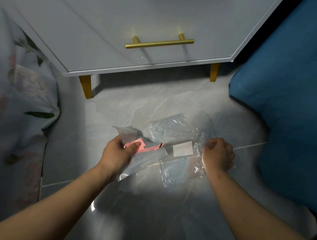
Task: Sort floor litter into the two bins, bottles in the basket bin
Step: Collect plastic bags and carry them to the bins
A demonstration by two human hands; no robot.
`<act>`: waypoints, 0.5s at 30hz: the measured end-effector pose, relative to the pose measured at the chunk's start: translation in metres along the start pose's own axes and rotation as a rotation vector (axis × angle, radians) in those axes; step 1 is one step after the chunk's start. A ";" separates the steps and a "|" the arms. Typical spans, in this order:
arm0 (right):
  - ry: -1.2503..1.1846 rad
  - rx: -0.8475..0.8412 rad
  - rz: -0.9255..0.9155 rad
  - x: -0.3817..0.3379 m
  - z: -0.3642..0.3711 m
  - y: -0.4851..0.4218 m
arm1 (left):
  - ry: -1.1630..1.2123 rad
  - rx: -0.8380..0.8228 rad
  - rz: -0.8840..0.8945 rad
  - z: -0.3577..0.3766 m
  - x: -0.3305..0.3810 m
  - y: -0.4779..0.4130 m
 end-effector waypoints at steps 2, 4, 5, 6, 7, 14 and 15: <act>0.045 -0.056 -0.020 0.002 0.005 0.000 | 0.008 -0.002 0.005 0.000 0.001 0.000; 0.138 -0.152 -0.044 0.006 0.014 0.000 | 0.006 0.000 0.004 0.000 0.001 0.000; 0.185 -0.182 -0.058 0.007 0.017 0.001 | 0.003 0.000 0.002 0.000 0.000 0.000; 0.220 -0.198 -0.072 0.007 0.019 0.001 | 0.000 0.001 -0.001 -0.001 -0.001 -0.001; 0.238 -0.203 -0.086 0.007 0.019 0.001 | -0.003 0.002 -0.004 -0.001 -0.002 -0.001; 0.194 -0.144 -0.227 0.000 0.016 0.002 | -0.023 0.011 -0.010 -0.002 -0.007 -0.003; 0.149 -0.138 -0.212 0.000 0.015 0.000 | -0.023 0.008 -0.013 -0.003 -0.006 -0.003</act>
Point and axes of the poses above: each hand's wrist, its own y-axis away from the middle knuckle, its own z-axis out of the palm, x = y × z, the point moved 7 cm from there along -y, towards the middle knuckle, and after that the axes turned 2 degrees about z, right-handed, at the moved point
